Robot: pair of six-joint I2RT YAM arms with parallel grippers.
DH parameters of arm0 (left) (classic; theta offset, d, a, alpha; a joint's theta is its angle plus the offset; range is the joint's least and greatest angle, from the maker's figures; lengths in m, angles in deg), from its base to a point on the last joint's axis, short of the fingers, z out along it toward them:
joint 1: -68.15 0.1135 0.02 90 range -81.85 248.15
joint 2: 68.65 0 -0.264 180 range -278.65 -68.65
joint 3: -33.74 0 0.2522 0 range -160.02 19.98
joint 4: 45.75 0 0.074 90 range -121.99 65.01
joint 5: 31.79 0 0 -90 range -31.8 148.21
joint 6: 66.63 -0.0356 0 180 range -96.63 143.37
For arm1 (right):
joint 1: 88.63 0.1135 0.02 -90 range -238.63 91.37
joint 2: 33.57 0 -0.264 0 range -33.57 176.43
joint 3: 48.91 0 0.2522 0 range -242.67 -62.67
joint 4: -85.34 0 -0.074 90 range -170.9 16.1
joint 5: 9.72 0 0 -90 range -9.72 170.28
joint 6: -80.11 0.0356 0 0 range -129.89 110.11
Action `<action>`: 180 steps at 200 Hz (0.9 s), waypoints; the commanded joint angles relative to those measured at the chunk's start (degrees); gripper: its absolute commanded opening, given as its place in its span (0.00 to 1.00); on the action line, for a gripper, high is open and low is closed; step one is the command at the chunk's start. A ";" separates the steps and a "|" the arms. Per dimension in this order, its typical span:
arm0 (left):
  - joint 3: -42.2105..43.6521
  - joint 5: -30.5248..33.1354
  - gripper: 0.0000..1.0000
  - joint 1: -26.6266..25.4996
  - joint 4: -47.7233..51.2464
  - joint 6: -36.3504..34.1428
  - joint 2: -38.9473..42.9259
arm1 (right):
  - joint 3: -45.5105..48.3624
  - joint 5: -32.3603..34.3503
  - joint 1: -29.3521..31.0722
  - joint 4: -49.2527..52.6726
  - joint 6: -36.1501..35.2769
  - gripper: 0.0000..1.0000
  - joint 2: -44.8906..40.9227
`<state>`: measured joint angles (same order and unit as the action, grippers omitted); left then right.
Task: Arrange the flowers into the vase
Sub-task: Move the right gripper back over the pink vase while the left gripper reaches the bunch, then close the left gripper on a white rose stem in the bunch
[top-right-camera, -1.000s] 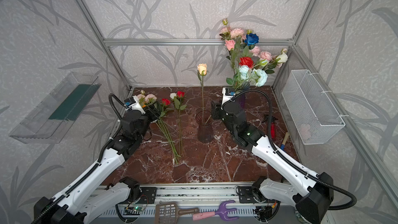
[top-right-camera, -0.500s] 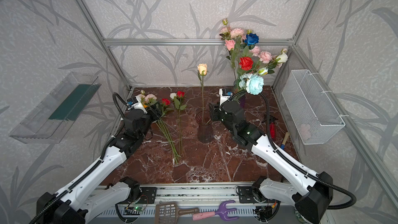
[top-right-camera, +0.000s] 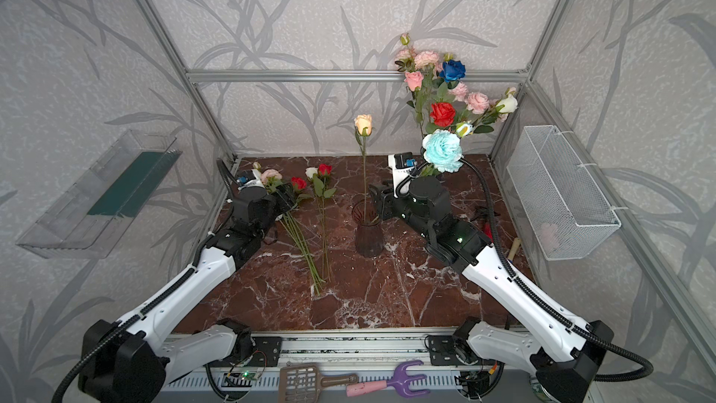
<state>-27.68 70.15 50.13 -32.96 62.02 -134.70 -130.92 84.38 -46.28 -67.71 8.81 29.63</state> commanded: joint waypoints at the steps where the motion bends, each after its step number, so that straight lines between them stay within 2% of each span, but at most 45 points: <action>1: -3.65 -2.19 0.68 1.76 5.96 4.01 -3.33 | -1.84 -1.72 1.36 2.32 -3.12 0.46 -1.62; 19: -5.30 -2.21 0.66 3.74 9.82 7.44 -6.32 | -0.93 -1.59 2.03 2.53 -3.06 0.44 -2.63; 38: -6.76 -2.27 0.58 5.71 13.25 10.31 -8.99 | 0.60 -0.55 2.12 2.50 -2.45 0.41 -3.98; 59: -8.16 -5.92 0.50 6.93 14.15 10.42 -11.61 | 2.00 0.79 2.12 2.84 -2.08 0.39 -5.23; 89: -10.37 -13.43 0.43 6.44 12.96 7.03 -15.34 | 2.50 1.61 2.12 3.88 -2.09 0.37 -5.63; 110: -14.70 -14.84 0.43 4.66 17.40 4.20 -19.94 | 3.21 1.83 2.12 3.72 -1.83 0.37 -5.63; 150: -27.27 -17.88 0.43 0.74 32.17 -2.21 -31.49 | 3.65 1.52 2.12 3.11 -1.47 0.37 -5.69; 180: -30.50 -16.68 0.43 -1.14 36.87 -5.68 -34.38 | 4.75 1.61 2.08 2.73 -1.56 0.37 -6.62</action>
<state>-55.78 53.56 50.22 -5.34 60.82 -168.05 -127.22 85.38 -44.31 -64.13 7.19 24.64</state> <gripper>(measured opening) 0.430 0.368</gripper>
